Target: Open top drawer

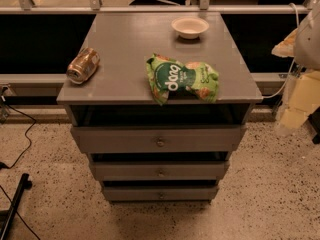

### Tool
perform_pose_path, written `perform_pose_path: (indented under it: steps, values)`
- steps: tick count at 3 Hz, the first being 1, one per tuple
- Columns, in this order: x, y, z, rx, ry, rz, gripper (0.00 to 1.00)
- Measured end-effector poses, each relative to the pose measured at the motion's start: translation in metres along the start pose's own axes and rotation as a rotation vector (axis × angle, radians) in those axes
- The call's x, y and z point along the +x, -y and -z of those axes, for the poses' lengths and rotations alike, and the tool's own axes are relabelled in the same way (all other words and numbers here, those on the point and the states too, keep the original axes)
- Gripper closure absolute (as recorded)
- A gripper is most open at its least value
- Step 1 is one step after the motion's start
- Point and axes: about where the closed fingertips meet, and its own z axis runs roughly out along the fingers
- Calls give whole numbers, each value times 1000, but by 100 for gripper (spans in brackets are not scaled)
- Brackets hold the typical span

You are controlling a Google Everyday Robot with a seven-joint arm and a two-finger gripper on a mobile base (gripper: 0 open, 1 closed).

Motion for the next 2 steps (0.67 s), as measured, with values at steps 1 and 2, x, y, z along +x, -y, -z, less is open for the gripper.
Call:
perform_pose_path:
  steps: [1, 2]
  values:
    - [0, 0, 0, 0, 0, 0, 0]
    - [-4, -5, -23, -17, 20, 30, 0]
